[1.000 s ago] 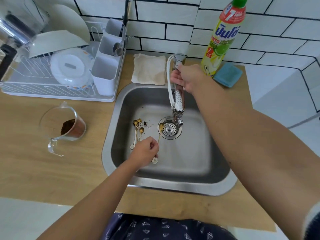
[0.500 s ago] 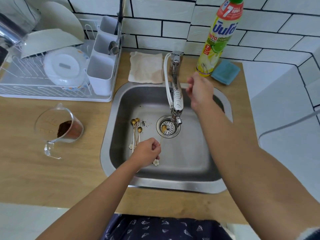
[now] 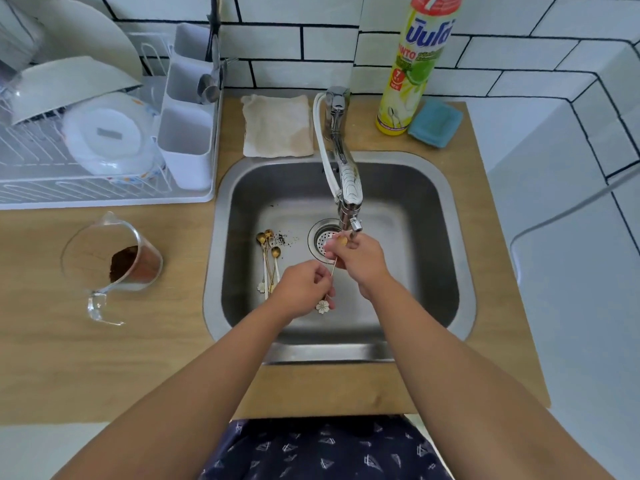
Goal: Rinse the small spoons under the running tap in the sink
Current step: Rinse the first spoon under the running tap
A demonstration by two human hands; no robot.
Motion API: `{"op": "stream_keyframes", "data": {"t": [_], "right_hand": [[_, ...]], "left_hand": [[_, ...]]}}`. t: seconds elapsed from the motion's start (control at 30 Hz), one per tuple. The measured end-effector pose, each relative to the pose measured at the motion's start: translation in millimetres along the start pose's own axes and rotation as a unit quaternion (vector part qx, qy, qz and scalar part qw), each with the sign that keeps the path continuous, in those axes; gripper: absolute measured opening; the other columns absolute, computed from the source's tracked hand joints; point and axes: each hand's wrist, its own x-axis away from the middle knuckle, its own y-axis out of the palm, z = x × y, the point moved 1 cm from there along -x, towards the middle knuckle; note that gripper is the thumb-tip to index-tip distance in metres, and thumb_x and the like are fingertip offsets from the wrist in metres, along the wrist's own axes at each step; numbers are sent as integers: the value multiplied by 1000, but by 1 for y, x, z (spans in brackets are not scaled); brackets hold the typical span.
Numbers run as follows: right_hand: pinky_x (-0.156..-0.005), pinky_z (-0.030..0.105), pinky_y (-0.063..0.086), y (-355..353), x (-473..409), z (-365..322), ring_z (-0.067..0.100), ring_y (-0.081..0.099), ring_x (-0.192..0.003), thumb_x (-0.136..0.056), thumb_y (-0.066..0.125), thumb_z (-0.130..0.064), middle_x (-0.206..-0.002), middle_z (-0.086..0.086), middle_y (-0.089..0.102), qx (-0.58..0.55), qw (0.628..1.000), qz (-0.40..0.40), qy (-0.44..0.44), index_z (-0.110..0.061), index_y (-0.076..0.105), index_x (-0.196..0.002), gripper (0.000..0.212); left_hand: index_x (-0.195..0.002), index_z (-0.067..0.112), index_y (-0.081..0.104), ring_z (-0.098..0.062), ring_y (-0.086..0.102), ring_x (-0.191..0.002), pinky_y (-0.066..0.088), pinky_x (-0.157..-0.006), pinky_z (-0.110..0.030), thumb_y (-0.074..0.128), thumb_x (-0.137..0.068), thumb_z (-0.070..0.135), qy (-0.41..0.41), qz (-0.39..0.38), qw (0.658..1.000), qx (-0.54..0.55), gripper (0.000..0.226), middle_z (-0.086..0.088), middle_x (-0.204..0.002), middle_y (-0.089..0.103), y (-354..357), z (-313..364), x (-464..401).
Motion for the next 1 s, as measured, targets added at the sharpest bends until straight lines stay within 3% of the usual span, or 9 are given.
{"op": "stream_keyframes", "data": {"t": [0.17, 0.3, 0.43, 0.53, 0.6, 0.67, 0.8, 0.93, 1.0], "right_hand": [[-71, 32, 64, 1, -4, -1, 19, 76, -75, -107, 52, -14, -88, 11, 78, -39, 999, -27, 18, -12, 66, -98, 16], [-70, 30, 63, -2, -6, 1, 13, 75, -71, -97, 67, -8, -81, 4, 78, -40, 997, -58, 7, -15, 66, -94, 8], [-67, 30, 63, -4, -11, 1, 17, 76, -70, -106, 55, -13, -83, 9, 75, -33, 998, -50, 18, -9, 67, -91, 19], [-68, 30, 63, -3, -13, 2, 18, 78, -75, -101, 61, -2, -86, 7, 77, -50, 995, -90, 18, -9, 66, -97, 10], [-66, 33, 63, -3, -16, 3, 21, 79, -75, -96, 70, -6, -79, 4, 77, -32, 996, -79, 4, -10, 67, -95, 5], [-65, 34, 63, -4, -17, 4, 23, 79, -75, -99, 68, -15, -77, 4, 77, -17, 998, -60, 4, -11, 69, -92, 8], [-72, 34, 64, -3, -16, 9, 23, 79, -81, -106, 53, -8, -96, 6, 75, -50, 995, -90, 11, -14, 68, -99, 17], [-71, 35, 64, -6, -15, 7, 22, 79, -78, -97, 68, -6, -93, 7, 76, -74, 994, -76, 17, -10, 67, -112, 15], [-70, 37, 64, -6, -17, 5, 24, 79, -77, -104, 60, -13, -90, 12, 77, -83, 995, -50, 39, -6, 66, -115, 15]], "left_hand": [[-91, 16, 59, -10, 74, -60, 42, -42, -14, 52, -97, 18, 9, 18, 1000, -11, 9, 8, -70, 75, -2, 3, 0], [-94, 13, 59, -11, 74, -60, 44, -46, -16, 53, -98, 17, -6, 25, 999, -23, 9, 1, -76, 75, 1, 2, 2], [-96, 13, 58, -9, 72, -55, 40, -39, -12, 51, -102, 17, -8, 35, 999, -17, 10, -2, -81, 73, 5, 3, 3], [-93, 17, 56, -9, 72, -56, 41, -39, -11, 49, -103, 18, -10, 45, 999, -28, 12, -4, -82, 72, 5, 0, 2], [-93, 19, 55, -8, 72, -55, 42, -40, -11, 48, -103, 21, -8, 42, 998, -38, 13, -3, -82, 71, 7, -3, 1], [-91, 22, 55, -9, 72, -55, 45, -41, -11, 48, -103, 22, -4, 41, 999, -31, 13, -3, -83, 70, 9, -3, 0], [-95, 25, 53, -11, 72, -56, 51, -46, -17, 46, -104, 22, -29, 35, 999, 1, 12, -5, -86, 67, 9, -2, -1], [-105, 21, 50, -15, 65, -63, 50, -57, -30, 38, -106, 26, -19, 48, 997, -56, 13, -4, -87, 63, 11, 1, 2], [-107, 21, 49, -15, 57, -70, 47, -64, -35, 36, -107, 27, -11, 58, 996, -72, 15, -3, -89, 60, 13, 4, 1]]}}
